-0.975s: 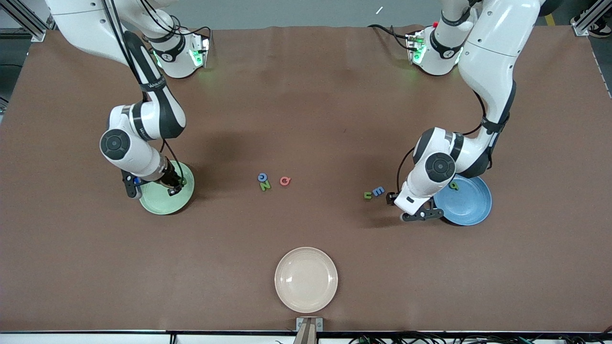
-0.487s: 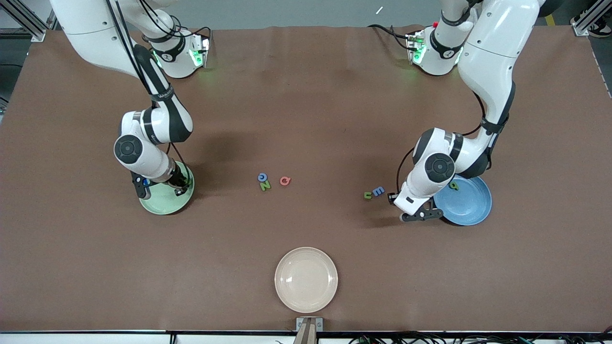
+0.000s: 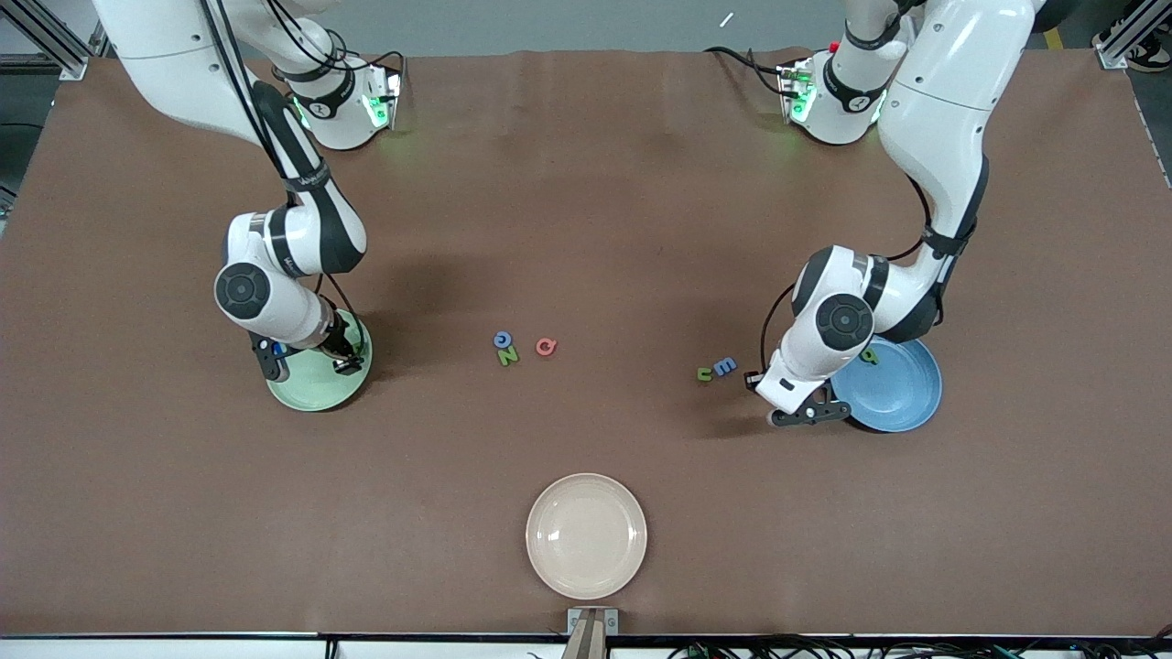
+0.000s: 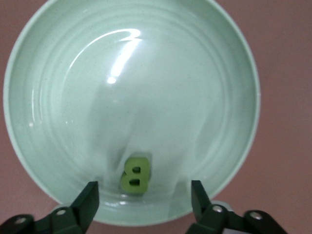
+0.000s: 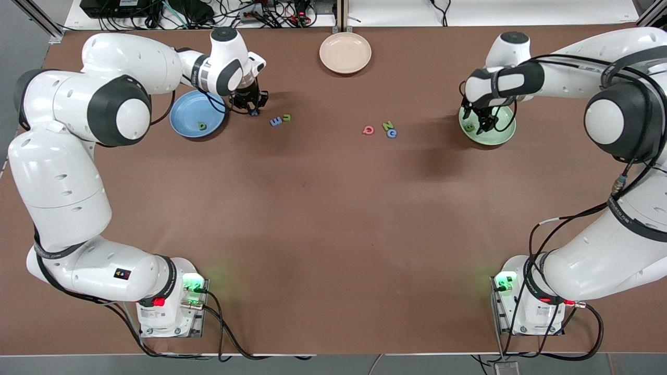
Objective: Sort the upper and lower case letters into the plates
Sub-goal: 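Grasp the x with the left gripper while the right gripper reaches the Q, then place the x with the left gripper while the right gripper reaches the Q, then grasp the Q with the right gripper while the left gripper reaches the m, then place the Q with the right gripper while the left gripper grasps the m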
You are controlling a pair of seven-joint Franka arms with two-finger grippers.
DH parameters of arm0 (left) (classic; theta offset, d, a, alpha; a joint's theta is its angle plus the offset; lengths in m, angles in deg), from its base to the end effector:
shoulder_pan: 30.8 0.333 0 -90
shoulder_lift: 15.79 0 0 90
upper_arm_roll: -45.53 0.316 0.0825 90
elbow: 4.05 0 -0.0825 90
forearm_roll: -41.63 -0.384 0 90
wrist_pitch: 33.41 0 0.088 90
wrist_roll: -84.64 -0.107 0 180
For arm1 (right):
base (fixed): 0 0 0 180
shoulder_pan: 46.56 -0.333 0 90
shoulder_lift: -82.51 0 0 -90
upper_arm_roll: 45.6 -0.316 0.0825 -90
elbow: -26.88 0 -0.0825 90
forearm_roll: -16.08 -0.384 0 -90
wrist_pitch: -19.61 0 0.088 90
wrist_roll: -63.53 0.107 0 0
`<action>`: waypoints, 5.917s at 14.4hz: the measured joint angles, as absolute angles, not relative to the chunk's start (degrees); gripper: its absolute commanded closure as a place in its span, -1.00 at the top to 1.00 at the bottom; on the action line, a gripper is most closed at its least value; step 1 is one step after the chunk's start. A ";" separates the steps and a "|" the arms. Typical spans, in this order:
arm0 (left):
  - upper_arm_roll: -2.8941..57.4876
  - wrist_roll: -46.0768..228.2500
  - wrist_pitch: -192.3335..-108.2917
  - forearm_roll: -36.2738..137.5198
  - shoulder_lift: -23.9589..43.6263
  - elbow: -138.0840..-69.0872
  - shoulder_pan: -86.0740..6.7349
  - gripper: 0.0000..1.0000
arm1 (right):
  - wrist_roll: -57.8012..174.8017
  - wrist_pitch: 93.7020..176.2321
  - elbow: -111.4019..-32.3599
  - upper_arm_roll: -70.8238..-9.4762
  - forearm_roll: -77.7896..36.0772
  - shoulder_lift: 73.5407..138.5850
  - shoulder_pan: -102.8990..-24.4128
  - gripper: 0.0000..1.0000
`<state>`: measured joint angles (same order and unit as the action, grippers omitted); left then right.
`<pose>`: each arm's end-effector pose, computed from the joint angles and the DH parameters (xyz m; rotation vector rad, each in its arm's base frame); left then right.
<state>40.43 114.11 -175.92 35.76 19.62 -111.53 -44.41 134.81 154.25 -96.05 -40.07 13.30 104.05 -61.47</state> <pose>0.6025 -0.2019 0.1801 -3.1249 -0.1919 -0.0029 0.5443 0.0900 0.2126 2.5661 -1.5976 -0.1912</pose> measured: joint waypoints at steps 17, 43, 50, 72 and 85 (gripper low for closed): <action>40.74 97.59 -164.93 29.47 11.44 -114.31 -29.17 -0.73 | 160.28 154.99 -83.80 -42.41 6.20 108.45 -74.93 1.00; 40.44 95.12 -168.18 27.89 15.43 -114.03 -26.54 0.99 | 180.21 154.89 -69.49 -42.48 6.24 123.54 -87.76 0.80; 34.40 100.92 -167.48 27.92 13.30 -113.40 -26.68 0.99 | 180.32 155.13 -68.86 -42.36 6.29 124.36 -88.14 0.45; 27.22 158.24 -166.53 27.89 14.86 -112.25 -35.77 0.99 | 170.09 149.32 -66.61 -39.98 6.40 122.59 -82.86 -0.99; 27.18 210.28 -166.61 27.88 19.71 -107.55 -39.77 0.99 | 130.15 159.09 -93.16 -39.61 7.32 105.66 -61.10 -1.00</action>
<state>27.18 210.28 -166.61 27.88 19.71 -107.55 -39.77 130.15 159.09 -93.16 -39.61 7.32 105.66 -61.10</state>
